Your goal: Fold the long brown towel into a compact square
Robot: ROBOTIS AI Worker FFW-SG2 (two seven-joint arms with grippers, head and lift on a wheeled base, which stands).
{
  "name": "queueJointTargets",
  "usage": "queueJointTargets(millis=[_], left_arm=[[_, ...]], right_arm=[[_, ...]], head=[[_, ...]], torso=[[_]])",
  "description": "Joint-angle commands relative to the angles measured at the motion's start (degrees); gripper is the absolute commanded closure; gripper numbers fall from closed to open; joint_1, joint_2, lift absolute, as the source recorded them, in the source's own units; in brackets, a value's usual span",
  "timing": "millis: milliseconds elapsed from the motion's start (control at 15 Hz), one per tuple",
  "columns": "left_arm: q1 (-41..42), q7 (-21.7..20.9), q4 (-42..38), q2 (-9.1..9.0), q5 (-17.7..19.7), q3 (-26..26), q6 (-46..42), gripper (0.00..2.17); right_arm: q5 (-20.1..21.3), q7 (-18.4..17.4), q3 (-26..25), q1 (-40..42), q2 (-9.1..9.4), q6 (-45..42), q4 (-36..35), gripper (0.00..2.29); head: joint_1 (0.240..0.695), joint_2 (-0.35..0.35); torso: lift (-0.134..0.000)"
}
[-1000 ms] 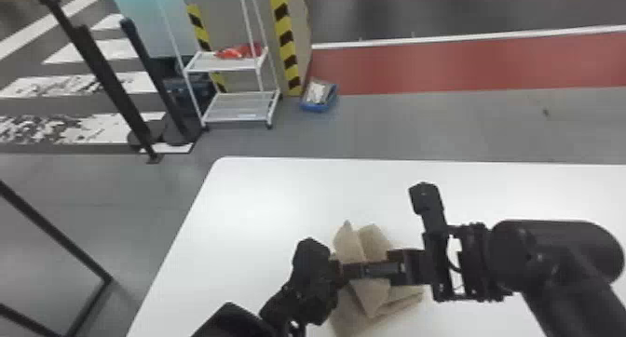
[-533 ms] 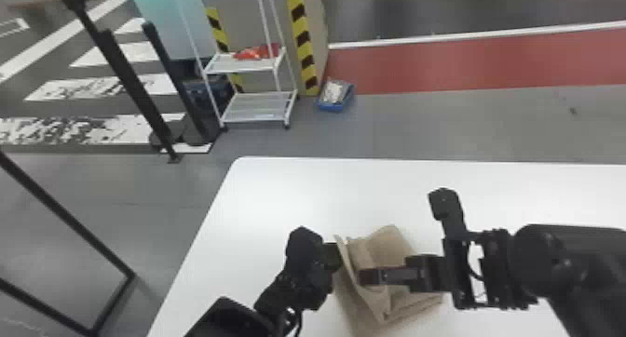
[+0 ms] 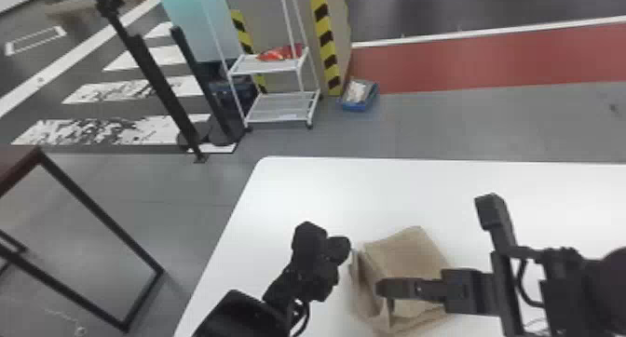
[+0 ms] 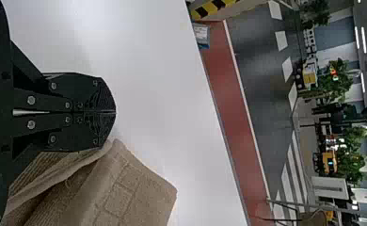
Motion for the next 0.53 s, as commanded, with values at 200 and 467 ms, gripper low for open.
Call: queueJointTargets(millis=[200, 467], left_arm=[[-3.7, 0.0, 4.4, 0.38, 3.4, 4.8, -3.9, 1.71], [-5.0, -0.7, 6.6, 0.90, 5.7, 6.4, -4.8, 1.71]], right_arm=[[-3.7, 2.3, -6.5, 10.8, 0.05, 2.1, -11.9, 0.30], [3.4, 6.4, -10.6, 12.8, 0.05, -2.8, -11.9, 0.76]], head=[[0.695, 0.350], [0.695, 0.350]], torso=[[0.000], [0.000]])
